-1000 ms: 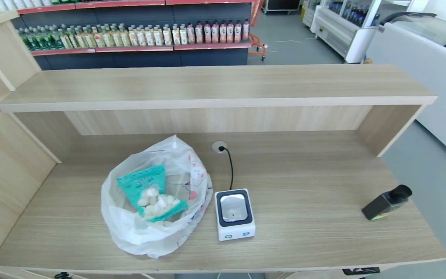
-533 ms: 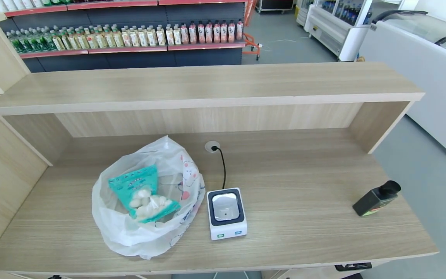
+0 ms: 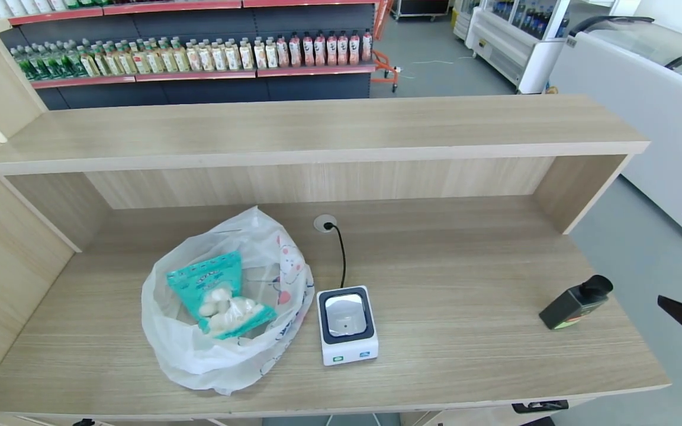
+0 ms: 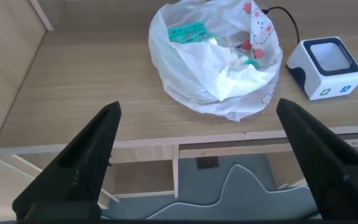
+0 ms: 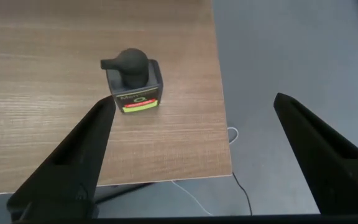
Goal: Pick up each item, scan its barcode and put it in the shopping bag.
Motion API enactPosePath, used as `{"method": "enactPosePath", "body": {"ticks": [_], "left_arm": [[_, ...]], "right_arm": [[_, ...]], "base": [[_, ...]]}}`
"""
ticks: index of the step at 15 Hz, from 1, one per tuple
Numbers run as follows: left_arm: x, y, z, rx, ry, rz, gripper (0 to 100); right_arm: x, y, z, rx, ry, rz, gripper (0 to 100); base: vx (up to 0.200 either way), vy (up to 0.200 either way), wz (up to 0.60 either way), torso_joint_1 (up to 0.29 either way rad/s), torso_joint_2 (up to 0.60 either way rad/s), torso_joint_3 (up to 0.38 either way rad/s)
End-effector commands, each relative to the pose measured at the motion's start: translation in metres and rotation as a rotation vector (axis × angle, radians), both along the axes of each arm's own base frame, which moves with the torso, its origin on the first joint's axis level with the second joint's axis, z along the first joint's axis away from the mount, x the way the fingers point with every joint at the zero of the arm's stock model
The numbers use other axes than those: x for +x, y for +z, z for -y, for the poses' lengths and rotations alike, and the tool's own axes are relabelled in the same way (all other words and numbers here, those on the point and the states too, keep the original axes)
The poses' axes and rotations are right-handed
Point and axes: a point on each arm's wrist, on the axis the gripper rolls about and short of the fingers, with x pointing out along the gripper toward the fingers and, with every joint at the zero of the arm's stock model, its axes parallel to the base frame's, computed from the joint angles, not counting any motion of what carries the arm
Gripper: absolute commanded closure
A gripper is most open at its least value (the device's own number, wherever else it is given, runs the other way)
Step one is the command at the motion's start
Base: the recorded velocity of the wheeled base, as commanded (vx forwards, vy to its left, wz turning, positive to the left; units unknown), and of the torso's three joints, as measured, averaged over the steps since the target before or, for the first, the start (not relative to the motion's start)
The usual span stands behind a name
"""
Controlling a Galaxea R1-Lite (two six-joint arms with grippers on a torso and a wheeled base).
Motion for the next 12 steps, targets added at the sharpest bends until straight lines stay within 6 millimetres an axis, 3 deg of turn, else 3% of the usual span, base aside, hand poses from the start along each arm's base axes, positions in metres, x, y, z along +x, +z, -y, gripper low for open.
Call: {"method": "enactPosePath", "body": {"ticks": [1,6,12], "left_arm": [[0.0,0.0,0.0,0.0,-0.001,-0.001,0],[0.0,0.0,0.0,0.0,-0.001,-0.001,0],[0.0,0.0,0.0,0.0,0.0,0.001,0]], "right_arm": [[0.003,-0.02,0.013,0.054,-0.051,-0.087,0],[0.002,-0.022,0.014,0.061,-0.061,-0.098,0],[0.019,-0.035,0.024,0.099,-0.018,-0.14,0]], "base": [[0.0,0.0,0.0,0.0,0.0,0.0],[0.0,0.0,0.0,0.0,0.0,0.0],[0.0,0.0,0.0,0.0,0.0,0.0]]}}
